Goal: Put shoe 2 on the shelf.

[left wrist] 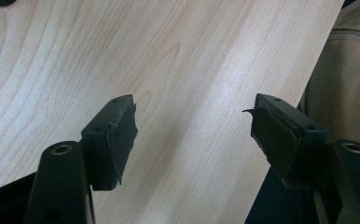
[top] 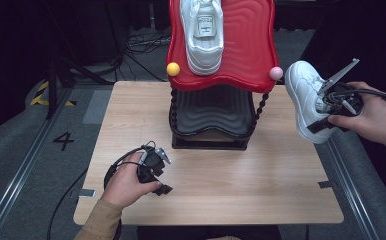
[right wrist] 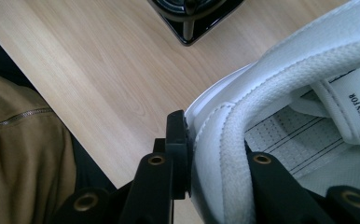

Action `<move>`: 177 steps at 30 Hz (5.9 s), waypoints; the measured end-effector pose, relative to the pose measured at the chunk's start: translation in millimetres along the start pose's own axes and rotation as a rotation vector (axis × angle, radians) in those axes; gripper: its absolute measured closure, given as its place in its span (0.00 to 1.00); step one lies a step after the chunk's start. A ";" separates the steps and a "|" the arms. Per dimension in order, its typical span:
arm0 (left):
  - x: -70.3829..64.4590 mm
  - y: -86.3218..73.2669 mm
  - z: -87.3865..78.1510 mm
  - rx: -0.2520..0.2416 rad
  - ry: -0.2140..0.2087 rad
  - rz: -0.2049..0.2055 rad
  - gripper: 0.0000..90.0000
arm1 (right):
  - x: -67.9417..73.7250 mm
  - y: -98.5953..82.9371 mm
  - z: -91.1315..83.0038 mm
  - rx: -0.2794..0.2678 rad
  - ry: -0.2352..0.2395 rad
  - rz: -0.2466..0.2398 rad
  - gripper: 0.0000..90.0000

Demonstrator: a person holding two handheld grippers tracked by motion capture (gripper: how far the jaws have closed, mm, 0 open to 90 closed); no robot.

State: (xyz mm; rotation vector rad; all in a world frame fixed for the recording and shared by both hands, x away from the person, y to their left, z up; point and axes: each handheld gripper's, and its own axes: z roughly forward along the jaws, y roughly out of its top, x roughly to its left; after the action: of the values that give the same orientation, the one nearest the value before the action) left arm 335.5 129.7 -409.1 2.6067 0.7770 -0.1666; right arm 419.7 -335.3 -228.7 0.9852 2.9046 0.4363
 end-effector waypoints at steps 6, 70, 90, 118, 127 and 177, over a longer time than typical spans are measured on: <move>-0.3 0.3 -0.5 -0.001 -0.001 0.005 0.35 | 5.3 14.4 -20.1 0.004 -0.024 -0.003 0.88; 7.6 -11.2 -6.5 -0.029 -0.021 -0.003 0.35 | 70.7 203.9 -101.8 -0.075 -0.159 -0.177 0.87; 8.1 -13.8 -8.9 -0.038 -0.018 -0.011 0.35 | 83.1 227.7 -71.8 -0.101 -0.178 -0.229 0.86; 8.3 -14.4 -9.1 -0.034 -0.021 -0.011 0.35 | 87.3 227.0 -55.7 -0.178 -0.168 -0.245 0.61; 9.0 -12.0 -9.0 -0.034 -0.021 -0.006 0.35 | 85.9 211.5 -80.8 -0.267 -0.152 -0.241 0.53; 7.8 -11.0 -3.3 -0.029 -0.009 -0.019 0.35 | 82.0 35.3 56.6 -0.177 0.081 -0.331 0.41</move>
State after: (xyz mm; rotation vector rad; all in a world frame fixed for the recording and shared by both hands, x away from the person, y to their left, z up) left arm 336.0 143.3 -411.8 2.5708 0.7962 -0.1710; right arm 382.6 -245.0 -269.3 0.4622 2.9537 0.7059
